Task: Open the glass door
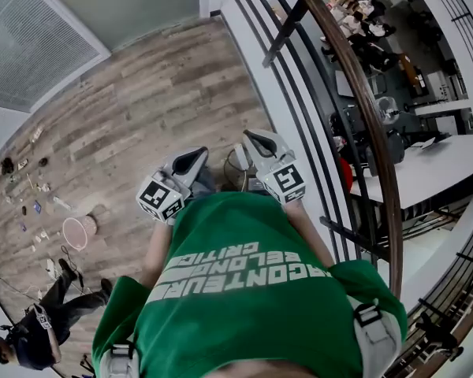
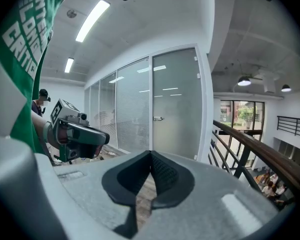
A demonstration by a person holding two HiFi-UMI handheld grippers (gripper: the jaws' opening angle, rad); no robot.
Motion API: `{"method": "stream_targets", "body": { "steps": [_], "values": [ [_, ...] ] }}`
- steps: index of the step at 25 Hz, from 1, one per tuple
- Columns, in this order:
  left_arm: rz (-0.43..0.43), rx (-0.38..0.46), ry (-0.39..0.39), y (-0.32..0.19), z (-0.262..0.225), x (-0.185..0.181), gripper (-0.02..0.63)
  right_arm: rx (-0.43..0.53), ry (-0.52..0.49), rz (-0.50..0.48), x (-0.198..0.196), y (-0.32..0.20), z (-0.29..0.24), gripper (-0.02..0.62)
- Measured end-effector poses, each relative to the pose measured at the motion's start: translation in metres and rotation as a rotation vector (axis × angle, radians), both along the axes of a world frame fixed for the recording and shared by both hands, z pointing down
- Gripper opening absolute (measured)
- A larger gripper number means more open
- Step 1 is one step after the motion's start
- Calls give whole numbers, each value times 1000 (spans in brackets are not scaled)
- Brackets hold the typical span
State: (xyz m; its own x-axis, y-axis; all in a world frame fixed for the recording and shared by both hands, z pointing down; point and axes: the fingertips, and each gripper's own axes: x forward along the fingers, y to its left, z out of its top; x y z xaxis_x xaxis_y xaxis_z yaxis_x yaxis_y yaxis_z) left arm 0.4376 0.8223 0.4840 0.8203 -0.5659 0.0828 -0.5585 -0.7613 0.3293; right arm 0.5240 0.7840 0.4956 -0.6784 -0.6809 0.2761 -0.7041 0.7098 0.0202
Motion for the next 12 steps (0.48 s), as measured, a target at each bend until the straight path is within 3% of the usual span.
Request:
{"method": "stream_targets", "body": {
  "steps": [12],
  "values": [
    [-62,4,12,-65,-13,-72,12,-2,20,-79,-82,-59,-16,-8]
  ]
}}
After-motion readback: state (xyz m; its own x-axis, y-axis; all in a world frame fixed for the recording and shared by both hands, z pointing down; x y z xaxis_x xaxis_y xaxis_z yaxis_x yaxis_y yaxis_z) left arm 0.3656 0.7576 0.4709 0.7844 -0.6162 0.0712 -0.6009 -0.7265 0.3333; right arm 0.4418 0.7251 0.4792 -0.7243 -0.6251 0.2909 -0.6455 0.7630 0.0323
